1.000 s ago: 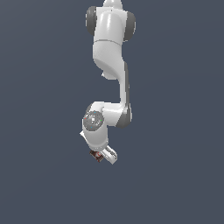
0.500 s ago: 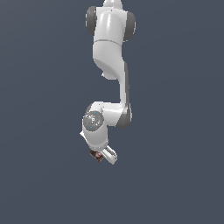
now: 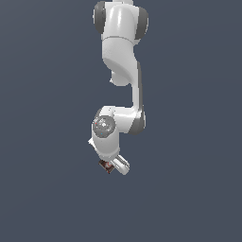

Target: Pick up the object and move it to a goal position.

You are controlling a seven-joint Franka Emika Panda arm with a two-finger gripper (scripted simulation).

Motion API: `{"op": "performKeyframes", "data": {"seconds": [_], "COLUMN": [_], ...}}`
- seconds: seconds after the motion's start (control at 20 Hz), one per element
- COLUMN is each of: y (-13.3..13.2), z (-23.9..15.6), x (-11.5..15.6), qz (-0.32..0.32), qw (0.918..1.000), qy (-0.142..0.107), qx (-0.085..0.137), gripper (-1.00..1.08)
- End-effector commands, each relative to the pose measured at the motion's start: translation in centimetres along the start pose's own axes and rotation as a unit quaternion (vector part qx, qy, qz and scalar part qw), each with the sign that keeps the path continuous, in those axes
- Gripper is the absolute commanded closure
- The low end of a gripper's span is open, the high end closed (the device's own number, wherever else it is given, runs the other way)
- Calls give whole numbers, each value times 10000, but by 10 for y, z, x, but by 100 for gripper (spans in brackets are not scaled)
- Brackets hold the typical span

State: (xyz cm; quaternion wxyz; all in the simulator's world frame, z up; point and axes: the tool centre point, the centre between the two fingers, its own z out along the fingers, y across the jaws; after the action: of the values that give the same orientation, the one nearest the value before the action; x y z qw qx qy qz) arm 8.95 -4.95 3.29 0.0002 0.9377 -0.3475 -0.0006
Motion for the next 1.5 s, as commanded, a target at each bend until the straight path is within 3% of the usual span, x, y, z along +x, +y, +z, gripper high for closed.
{"op": "performKeyframes", "data": {"seconds": [0.0, 1.45], "y": [-5, -107], "z": [-12, -283], "x": [-7, -153], "qz": [-4, 2], "qw": [10000, 10000], "qy": [4, 9], "qx": [5, 1], "gripper": [108, 108]}}
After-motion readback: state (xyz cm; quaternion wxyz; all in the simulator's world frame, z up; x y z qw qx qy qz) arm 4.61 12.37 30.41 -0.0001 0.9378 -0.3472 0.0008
